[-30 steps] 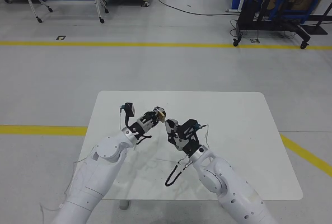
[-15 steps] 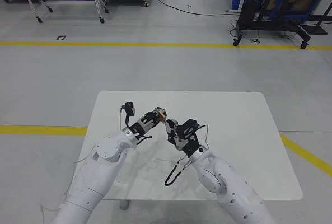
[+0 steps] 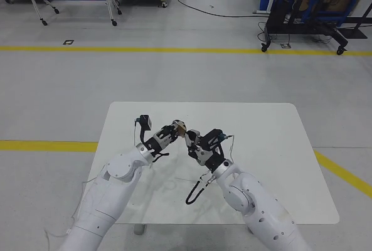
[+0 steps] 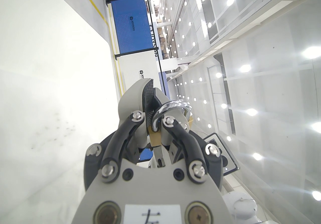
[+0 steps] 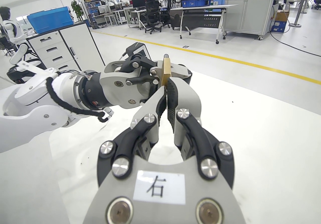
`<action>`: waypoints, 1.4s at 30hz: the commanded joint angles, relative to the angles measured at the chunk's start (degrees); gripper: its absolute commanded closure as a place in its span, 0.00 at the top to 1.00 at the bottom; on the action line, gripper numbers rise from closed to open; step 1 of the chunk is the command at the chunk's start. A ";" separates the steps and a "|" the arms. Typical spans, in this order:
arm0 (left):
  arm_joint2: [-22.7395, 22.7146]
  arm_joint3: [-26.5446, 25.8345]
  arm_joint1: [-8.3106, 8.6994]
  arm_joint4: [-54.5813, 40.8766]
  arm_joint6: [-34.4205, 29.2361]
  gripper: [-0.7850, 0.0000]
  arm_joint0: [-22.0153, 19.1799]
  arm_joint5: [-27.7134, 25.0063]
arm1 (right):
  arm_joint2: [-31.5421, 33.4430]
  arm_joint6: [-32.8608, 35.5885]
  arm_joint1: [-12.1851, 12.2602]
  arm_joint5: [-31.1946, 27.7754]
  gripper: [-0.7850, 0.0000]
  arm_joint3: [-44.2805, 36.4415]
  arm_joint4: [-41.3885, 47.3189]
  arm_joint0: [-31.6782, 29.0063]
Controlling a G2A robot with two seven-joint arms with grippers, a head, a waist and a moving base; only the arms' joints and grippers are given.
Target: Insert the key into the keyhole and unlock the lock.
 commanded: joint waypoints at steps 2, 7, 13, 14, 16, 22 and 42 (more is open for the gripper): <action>-0.07 0.09 -0.05 -0.22 -0.04 0.00 -0.03 0.15 | 1.04 -0.73 0.27 -1.61 0.67 -0.83 0.24 -1.16; -0.23 0.27 -0.12 -0.55 -0.14 0.00 -0.09 0.33 | 2.79 -1.66 0.78 -4.59 0.49 -2.46 0.39 -3.26; -0.53 0.19 -0.24 -0.79 0.70 0.00 0.16 -1.11 | 4.10 -0.86 1.07 -6.77 0.38 -3.15 2.11 -4.14; -0.59 0.12 -0.26 -0.93 0.77 0.00 0.29 -1.66 | 4.24 -0.73 1.08 -6.99 0.41 -3.16 2.50 -4.05; -0.75 0.11 -0.28 -0.93 0.95 0.00 0.53 -2.56 | 4.51 -0.85 1.06 -6.92 0.95 -2.95 2.95 -3.71; -0.98 -0.09 -0.30 -0.25 1.42 0.00 0.64 -2.04 | 4.53 -0.84 1.04 -6.62 1.00 -2.81 2.70 -3.56; -1.55 -2.93 0.36 3.16 -4.94 0.00 -5.87 19.32 | -3.00 -8.58 0.67 15.21 0.56 0.02 -38.07 -4.30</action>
